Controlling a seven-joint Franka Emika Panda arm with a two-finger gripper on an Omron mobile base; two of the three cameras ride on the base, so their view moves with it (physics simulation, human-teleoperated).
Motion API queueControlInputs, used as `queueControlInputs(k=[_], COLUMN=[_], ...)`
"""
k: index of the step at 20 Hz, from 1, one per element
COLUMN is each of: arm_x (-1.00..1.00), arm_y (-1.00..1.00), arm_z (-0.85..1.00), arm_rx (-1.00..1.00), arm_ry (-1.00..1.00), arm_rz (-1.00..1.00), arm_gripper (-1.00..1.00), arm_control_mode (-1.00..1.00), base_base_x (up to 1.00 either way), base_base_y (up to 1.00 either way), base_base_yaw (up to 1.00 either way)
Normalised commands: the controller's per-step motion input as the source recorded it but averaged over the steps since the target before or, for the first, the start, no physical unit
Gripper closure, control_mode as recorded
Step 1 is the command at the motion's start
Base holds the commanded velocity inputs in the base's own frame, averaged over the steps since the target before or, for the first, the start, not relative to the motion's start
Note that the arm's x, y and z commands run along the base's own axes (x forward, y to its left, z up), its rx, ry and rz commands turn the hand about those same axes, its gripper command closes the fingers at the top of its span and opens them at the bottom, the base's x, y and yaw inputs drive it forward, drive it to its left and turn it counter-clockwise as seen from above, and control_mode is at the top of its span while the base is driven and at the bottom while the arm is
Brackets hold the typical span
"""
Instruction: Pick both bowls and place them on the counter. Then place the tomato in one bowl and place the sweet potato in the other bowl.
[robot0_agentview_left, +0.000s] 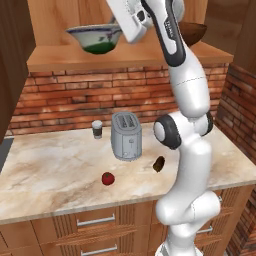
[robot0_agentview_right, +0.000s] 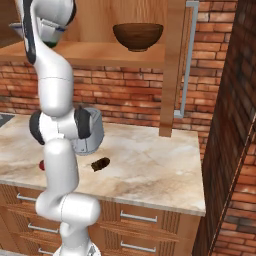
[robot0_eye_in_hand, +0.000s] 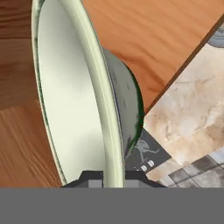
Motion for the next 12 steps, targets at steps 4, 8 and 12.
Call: queueControlInputs(k=[4,8,12], arm_x=[-0.67,-0.7,-0.7], arm_y=[-0.24,-0.23,-0.24], arm_z=[-0.23,-0.32,-0.35], arm_rx=[0.12,0.11,0.11], arm_ry=[0.0,0.0,-0.03], arm_rz=[0.0,0.0,-0.01], arm_gripper=[1.0,1.0,1.0], arm_control_mode=[-1.0,-1.0,-1.0], base_base_x=[0.0,0.0,0.0], base_base_y=[0.0,0.0,0.0], base_base_yaw=[0.0,0.0,0.0])
